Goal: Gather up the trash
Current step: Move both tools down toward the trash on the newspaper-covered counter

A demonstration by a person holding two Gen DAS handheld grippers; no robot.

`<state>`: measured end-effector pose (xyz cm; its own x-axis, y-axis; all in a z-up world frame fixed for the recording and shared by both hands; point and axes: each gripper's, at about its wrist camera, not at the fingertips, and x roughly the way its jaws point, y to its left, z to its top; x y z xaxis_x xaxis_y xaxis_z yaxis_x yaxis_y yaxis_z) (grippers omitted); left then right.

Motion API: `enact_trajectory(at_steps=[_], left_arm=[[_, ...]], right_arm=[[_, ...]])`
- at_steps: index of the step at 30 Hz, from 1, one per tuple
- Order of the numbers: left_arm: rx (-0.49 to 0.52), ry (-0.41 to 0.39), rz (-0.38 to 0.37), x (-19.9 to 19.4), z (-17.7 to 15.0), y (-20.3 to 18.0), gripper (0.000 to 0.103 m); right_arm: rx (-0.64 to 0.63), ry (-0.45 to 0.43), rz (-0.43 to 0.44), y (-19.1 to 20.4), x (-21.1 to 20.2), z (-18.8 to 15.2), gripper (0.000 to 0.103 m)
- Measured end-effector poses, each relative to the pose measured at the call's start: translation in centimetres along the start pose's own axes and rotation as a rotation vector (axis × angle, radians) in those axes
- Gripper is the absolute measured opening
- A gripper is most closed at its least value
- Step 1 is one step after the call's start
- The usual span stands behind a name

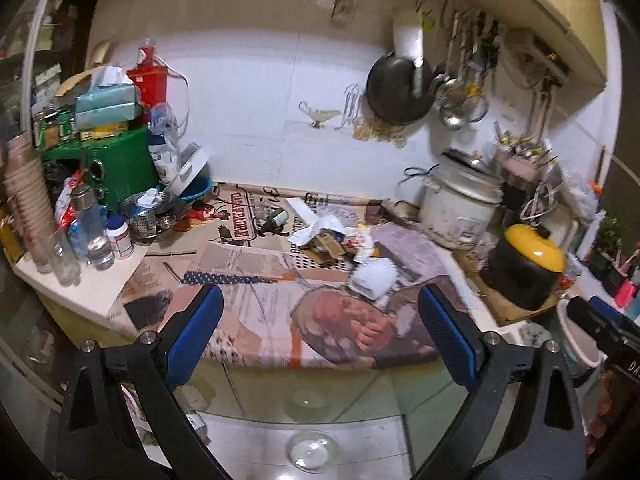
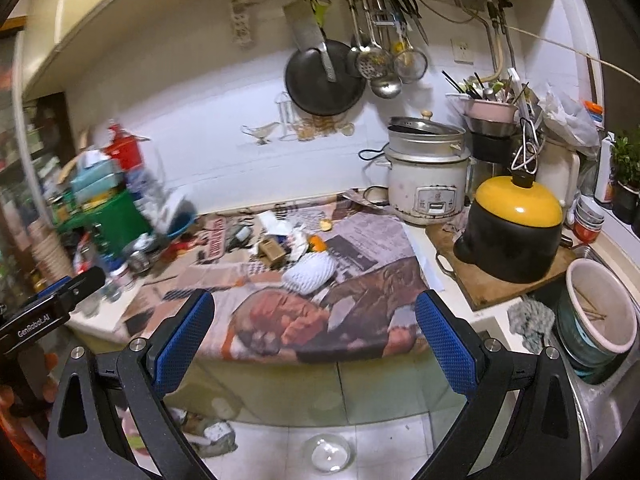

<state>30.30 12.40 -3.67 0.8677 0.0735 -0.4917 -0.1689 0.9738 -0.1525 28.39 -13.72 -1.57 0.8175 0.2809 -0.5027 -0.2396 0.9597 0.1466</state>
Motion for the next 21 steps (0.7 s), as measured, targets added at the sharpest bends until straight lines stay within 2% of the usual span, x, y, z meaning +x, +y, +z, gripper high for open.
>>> enact_trajectory(at_steps=[4,9,12,16,21], left_arm=[[0.013,0.046,0.011,5.8,1.2,1.6,0.098],[-0.028,0.167,-0.002,12.1,1.1,2.9,0.098],[-0.030,0.240,0.003,15.8,0.8,2.7,0.098],[-0.033,0.292,0.044,20.0,0.6,1.8,0.098],[-0.085,0.332,0.123,24.2,1.0,0.3,0.098]], right_arm=[[0.029,0.026,-0.028,0.1,4.4,0.7,0.100],[0.038,0.121,-0.045,-0.5,10.5,1.1,0.100],[0.043,0.180,-0.019,-1.4,14.0,1.4,0.100],[0.055,0.249,0.039,-2.8,18.9,2.1,0.099],[0.031,0.335,0.133,-4.7,25.1,3.2,0.085]])
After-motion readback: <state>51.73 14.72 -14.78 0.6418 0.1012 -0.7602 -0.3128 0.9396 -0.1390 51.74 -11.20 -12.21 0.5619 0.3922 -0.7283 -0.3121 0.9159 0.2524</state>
